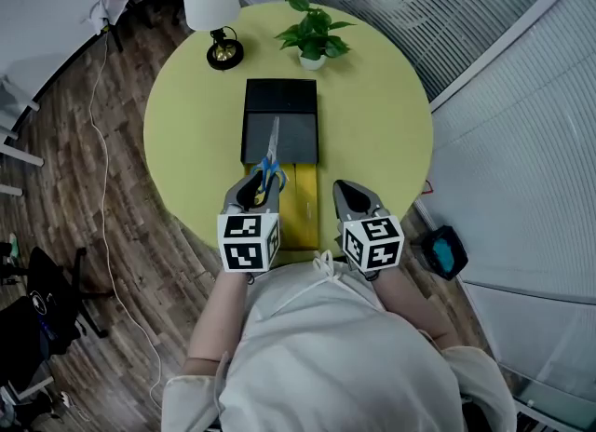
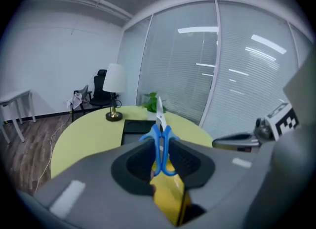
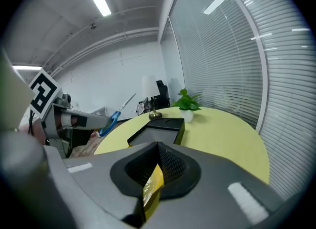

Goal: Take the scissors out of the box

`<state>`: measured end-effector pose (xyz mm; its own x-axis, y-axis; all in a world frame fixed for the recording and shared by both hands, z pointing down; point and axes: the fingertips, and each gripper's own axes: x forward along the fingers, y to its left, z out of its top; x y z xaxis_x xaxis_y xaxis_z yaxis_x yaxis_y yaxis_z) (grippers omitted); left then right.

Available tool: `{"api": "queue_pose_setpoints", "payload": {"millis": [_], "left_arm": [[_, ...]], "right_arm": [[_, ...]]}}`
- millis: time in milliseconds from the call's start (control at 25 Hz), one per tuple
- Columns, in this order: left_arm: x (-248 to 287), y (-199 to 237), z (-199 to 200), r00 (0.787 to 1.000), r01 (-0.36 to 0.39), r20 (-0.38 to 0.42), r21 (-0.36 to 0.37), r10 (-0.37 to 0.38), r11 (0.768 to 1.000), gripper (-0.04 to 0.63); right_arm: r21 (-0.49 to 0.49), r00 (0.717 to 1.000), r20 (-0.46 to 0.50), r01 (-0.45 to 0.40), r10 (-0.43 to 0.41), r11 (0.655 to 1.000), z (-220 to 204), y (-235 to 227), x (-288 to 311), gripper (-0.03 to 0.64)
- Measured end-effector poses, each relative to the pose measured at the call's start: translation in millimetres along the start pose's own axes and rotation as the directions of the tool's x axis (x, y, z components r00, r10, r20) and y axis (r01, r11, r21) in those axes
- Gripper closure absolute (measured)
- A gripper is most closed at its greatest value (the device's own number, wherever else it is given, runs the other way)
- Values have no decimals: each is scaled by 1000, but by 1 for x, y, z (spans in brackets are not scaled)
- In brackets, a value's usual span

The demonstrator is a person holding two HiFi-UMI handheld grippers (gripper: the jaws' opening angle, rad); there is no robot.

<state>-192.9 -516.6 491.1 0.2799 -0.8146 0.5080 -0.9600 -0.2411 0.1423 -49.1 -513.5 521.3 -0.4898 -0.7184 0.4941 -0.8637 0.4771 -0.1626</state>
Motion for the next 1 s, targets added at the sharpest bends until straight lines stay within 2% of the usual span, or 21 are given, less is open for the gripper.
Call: {"api": "queue_pose_setpoints", "payload": {"millis": [240, 360, 560, 1000], "left_arm": [[-38, -4, 59, 982, -24, 189, 23, 19, 999, 500], [-51, -6, 77, 970, -32, 242, 41, 21, 999, 500], [-58, -5, 80, 966, -45, 256, 53, 30, 998, 500], [-57, -3, 71, 970, -43, 241, 53, 29, 998, 500]], "right_arm": [[-57, 992, 116, -37, 44, 998, 45, 14, -10, 617], [-101, 983, 174, -49, 66, 994, 66, 23, -18, 617], [-130, 975, 209, -47, 74, 990, 82, 32, -26, 617], [-136, 980, 183, -52, 77, 989, 72, 38, -27, 618]]}}
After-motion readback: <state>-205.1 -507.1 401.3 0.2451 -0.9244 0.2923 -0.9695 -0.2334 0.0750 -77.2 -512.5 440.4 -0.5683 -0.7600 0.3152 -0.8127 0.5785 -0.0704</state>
